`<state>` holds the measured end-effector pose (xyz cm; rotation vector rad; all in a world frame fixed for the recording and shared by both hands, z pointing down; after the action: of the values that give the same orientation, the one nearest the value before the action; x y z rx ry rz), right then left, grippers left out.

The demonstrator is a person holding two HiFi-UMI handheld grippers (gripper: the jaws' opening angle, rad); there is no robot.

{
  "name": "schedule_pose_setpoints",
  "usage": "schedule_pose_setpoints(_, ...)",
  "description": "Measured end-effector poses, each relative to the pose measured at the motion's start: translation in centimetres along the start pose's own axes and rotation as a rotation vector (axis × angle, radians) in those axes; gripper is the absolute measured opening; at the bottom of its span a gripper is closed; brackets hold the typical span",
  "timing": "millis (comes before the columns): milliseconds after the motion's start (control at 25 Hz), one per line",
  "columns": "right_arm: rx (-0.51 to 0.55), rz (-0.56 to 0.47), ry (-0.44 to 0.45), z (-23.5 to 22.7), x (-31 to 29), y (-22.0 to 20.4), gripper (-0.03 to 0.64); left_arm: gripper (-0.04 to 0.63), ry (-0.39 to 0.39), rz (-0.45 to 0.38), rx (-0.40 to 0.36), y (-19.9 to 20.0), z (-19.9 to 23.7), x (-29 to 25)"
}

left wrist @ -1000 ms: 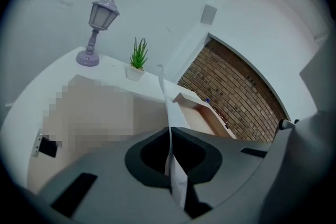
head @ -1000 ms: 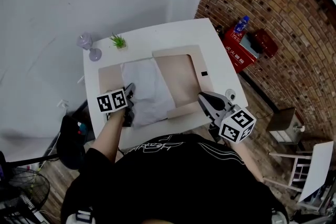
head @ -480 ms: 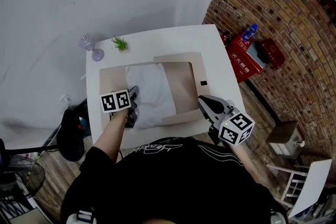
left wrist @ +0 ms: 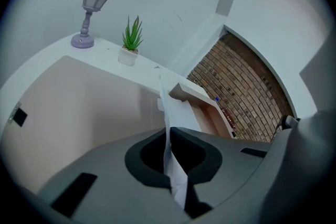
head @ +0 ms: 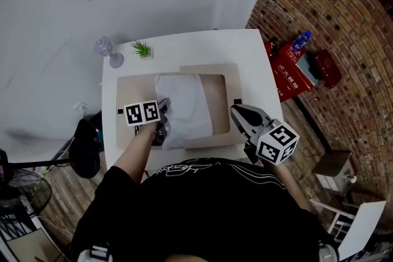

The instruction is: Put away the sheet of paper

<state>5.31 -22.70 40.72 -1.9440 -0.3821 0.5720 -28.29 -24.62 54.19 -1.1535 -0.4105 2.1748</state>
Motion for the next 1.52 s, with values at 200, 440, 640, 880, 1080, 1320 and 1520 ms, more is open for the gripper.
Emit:
schedule_pose_setpoints(200,-0.004,-0.014,0.032,-1.0,-0.2,0.8,0.002,0.032,0.017,0.025,0.017,-0.2,-1.2,-1.2)
schedule_pose_setpoints(440,-0.015,-0.007,0.025,-2.7,0.8,0.7,0.002,0.032,0.013,0.046,0.045,-0.5,-2.4,-2.7)
schedule_pose_setpoints(640,-0.022,-0.015,0.022,-4.0,1.6,0.9,0.002,0.032,0.002,0.079,0.040,-0.8,-4.0,-4.1)
schedule_pose_setpoints(880,-0.035,-0.011,0.030,-5.6,2.5,0.5,0.002,0.034,0.006,0.104,0.081,-1.2,-4.9,-5.7)
schedule_pose_setpoints(1080,-0.033,-0.019,0.047,-6.8,3.2,0.3,0.002,0.034,0.022,0.112,0.063,-1.3,-6.0,-6.7)
schedule_pose_setpoints(1320,0.009,-0.028,0.082,-6.8,4.1,0.9,0.002,0.035,0.030,0.106,0.038,-1.7,-6.9,-7.7)
schedule_pose_setpoints(1520,0.054,-0.033,0.114,-6.8,4.9,1.8,0.002,0.099,0.072,0.080,-0.028,-1.7,-8.0,-7.8)
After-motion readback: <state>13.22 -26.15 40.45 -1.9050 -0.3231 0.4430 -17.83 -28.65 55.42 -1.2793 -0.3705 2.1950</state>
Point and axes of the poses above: the fingertips, and each gripper's own axes: x backward along the fingers, z to its left, y out of its top, the point moved 9 cm from there along x, backward along the fingers, and after that the axes turned 3 degrees about -z, right-handed, at the moved point
